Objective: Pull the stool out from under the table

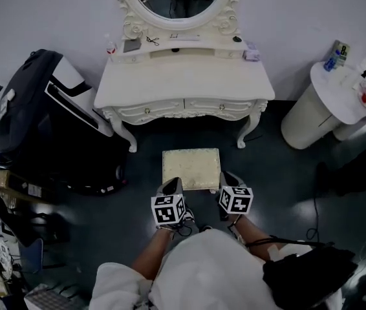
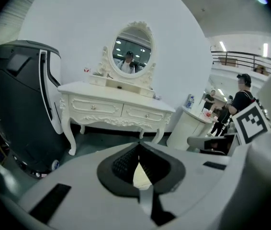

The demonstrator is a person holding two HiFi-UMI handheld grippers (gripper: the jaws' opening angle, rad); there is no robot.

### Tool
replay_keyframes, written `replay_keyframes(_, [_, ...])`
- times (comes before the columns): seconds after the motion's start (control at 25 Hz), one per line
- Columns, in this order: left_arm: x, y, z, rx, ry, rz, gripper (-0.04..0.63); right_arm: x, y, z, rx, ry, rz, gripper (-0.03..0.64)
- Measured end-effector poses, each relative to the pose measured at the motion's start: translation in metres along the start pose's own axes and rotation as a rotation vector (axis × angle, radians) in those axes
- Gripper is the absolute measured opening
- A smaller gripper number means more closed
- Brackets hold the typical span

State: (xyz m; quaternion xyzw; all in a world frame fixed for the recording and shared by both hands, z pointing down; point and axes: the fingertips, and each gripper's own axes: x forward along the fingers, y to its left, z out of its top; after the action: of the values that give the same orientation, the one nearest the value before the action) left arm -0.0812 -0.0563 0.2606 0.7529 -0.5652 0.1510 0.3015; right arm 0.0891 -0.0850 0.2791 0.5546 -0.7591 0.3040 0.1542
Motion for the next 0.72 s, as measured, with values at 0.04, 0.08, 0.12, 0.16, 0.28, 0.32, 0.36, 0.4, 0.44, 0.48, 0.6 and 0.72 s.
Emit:
replay_keyframes(0.04, [-0.005, -0.002, 0.012, 0.002, -0.023, 0.001, 0.009, -0.003, 0.003, 0.012, -0.004, -0.019, 0.009, 0.000])
replay_keyframes(0.08, [-0.009, -0.005, 0.026, 0.009, -0.048, 0.000, 0.009, -0.006, 0.007, 0.025, -0.012, -0.040, 0.019, 0.000])
replay_keyframes(0.12, [-0.013, -0.009, 0.040, 0.019, -0.077, -0.002, 0.009, -0.008, 0.011, 0.039, -0.024, -0.063, 0.028, 0.000])
replay_keyframes(0.16, [-0.016, -0.014, 0.055, 0.029, -0.108, -0.005, 0.009, -0.010, 0.015, 0.054, -0.041, -0.086, 0.035, 0.000])
replay_keyframes(0.28, [-0.033, -0.029, 0.095, 0.054, -0.201, -0.016, 0.009, -0.022, 0.031, 0.094, -0.085, -0.140, 0.058, 0.000])
replay_keyframes(0.32, [-0.040, -0.034, 0.107, 0.057, -0.231, -0.020, 0.009, -0.027, 0.037, 0.104, -0.093, -0.154, 0.068, 0.000])
replay_keyframes(0.36, [-0.048, -0.039, 0.119, 0.059, -0.260, -0.024, 0.009, -0.033, 0.042, 0.114, -0.097, -0.169, 0.078, 0.000])
replay_keyframes(0.4, [-0.055, -0.044, 0.130, 0.060, -0.287, -0.028, 0.009, -0.038, 0.047, 0.123, -0.098, -0.184, 0.087, 0.000])
replay_keyframes(0.44, [-0.063, -0.048, 0.139, 0.060, -0.312, -0.033, 0.009, -0.044, 0.051, 0.131, -0.094, -0.200, 0.094, 0.000])
replay_keyframes(0.48, [-0.070, -0.052, 0.147, 0.061, -0.333, -0.039, 0.009, -0.049, 0.055, 0.137, -0.088, -0.212, 0.100, 0.000])
replay_keyframes(0.6, [-0.087, -0.059, 0.155, 0.076, -0.363, -0.057, 0.009, -0.065, 0.064, 0.142, -0.068, -0.228, 0.107, 0.000])
replay_keyframes(0.72, [-0.097, -0.057, 0.152, 0.099, -0.359, -0.056, 0.009, -0.078, 0.072, 0.137, -0.068, -0.238, 0.102, 0.000])
